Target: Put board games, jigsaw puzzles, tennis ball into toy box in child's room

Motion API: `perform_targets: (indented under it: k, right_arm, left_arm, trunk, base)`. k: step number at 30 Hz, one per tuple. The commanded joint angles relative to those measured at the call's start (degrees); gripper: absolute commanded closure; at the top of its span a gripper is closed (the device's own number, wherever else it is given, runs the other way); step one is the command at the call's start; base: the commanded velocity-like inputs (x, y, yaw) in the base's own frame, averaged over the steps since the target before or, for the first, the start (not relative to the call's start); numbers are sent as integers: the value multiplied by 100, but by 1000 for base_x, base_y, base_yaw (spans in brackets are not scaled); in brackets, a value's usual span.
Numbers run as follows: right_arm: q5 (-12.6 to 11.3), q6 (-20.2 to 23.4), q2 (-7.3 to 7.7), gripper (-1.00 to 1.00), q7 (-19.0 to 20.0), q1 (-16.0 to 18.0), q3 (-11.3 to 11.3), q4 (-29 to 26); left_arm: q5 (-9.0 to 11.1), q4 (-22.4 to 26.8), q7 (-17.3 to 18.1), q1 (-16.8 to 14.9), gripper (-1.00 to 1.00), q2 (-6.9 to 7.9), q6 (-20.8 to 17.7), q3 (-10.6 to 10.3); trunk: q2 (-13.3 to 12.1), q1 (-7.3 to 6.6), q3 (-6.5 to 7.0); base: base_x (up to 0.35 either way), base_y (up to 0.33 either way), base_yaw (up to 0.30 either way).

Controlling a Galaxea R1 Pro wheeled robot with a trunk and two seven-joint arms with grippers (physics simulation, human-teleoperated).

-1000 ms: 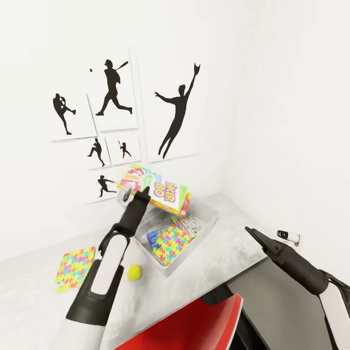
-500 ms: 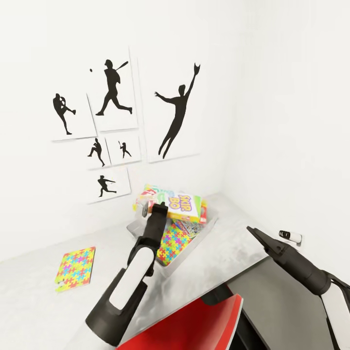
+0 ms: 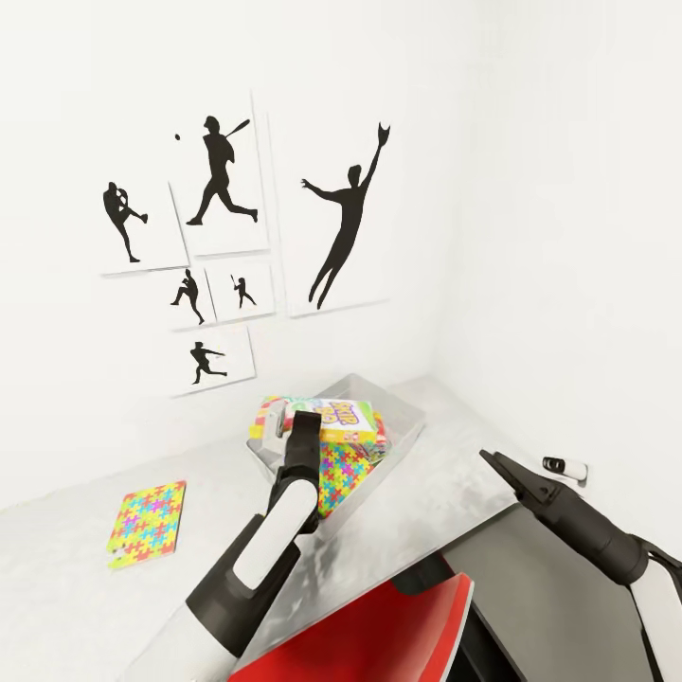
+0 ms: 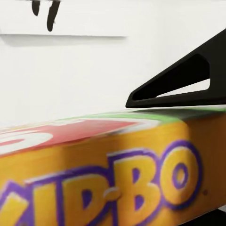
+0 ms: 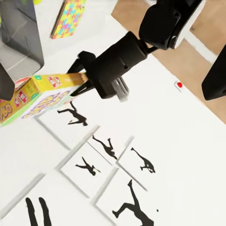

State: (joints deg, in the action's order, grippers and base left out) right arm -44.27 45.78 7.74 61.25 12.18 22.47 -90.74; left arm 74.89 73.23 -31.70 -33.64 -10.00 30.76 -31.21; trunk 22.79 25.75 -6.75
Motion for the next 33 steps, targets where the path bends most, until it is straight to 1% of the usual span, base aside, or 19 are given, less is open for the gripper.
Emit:
perform_targets:
  k: [1,3,5,6,8,9,12,16,20,24,25,26,27,29,30,31,32,33]
  right_arm:
    - [-16,121,4,-100,4,5,6,-2]
    - [-15,192,7,-100,5,4,8,-3]
    - [-15,279,25,-100,8,4,13,-4]
    - [-16,292,39,-100,8,4,13,-4]
    - [-27,345,137,-100,9,4,12,-5]
    - [-34,390,205,-100,9,4,12,-5]
    - [-49,518,335,-100,10,4,12,-5]
    - [-55,585,386,-100,63,4,12,-5]
    - [-56,603,399,-100,163,3,12,-5]
    - [-56,619,403,-100,195,4,5,-5]
    - [-56,621,400,-100,198,4,5,-5]
    - [-56,619,399,-100,200,4,4,-5]
    - [-56,619,398,-100,200,4,4,-5]
    - [-56,617,396,-100,202,4,3,-5]
    - [-56,617,396,-100,202,4,3,-5]
    - [-56,618,396,-100,203,4,3,-5]
    - [-56,618,398,-100,203,4,3,-5]
    - [-56,621,401,-100,203,4,3,-5]
  left_arm:
    - [24,-1,-33,-12,100,0,187,-59]
    - [28,-4,-38,-14,100,0,364,-137]
    - [28,-2,-43,-19,100,0,729,-364]
    - [28,3,-44,-21,100,0,814,-423]
    - [27,48,-48,-25,100,0,1107,-594]
    - [28,55,-50,-26,100,0,1167,-622]
    - [32,78,-54,-30,100,0,1445,-725]
    - [34,84,-98,-63,100,0,1559,-818]
    - [66,44,-224,-270,100,0,1589,-853]
    - [240,6,-299,-491,100,0,1588,-867]
    - [319,-39,-306,-590,100,0,1583,-868]
    - [427,-128,-311,-699,100,0,1580,-868]
    - [493,-187,-312,-751,100,0,1579,-870]
    - [791,-446,-316,-940,100,0,1573,-875]
    - [865,-514,-317,-979,100,0,1571,-875]
    - [992,-629,-318,-1040,100,0,1572,-876]
    - [1041,-675,-318,-1063,100,0,1572,-876]
    - [1145,-774,-318,-1116,100,0,1575,-877]
  trunk:
    - [13,4,-13]
    - [13,4,-13]
    - [13,4,-13]
    - [13,4,-13]
    - [13,4,-13]
    - [13,4,-13]
    - [13,4,-13]
    - [13,4,-13]
    - [13,4,-13]
    - [13,4,-13]
    - [13,4,-13]
    - [13,4,-13]
    - [13,4,-13]
    - [13,4,-13]
    - [13,4,-13]
    - [13,4,-13]
    - [13,4,-13]
    - [13,4,-13]
  base:
    - [0,0,0]
    - [0,0,0]
    - [0,0,0]
    - [0,0,0]
    - [0,0,0]
    - [0,0,0]
    - [0,0,0]
    - [0,0,0]
    - [0,0,0]
    - [0,0,0]
    - [0,0,0]
    - [0,0,0]
    - [0,0,0]
    - [0,0,0]
    - [0,0,0]
    - [0,0,0]
    - [0,0,0]
    - [0,0,0]
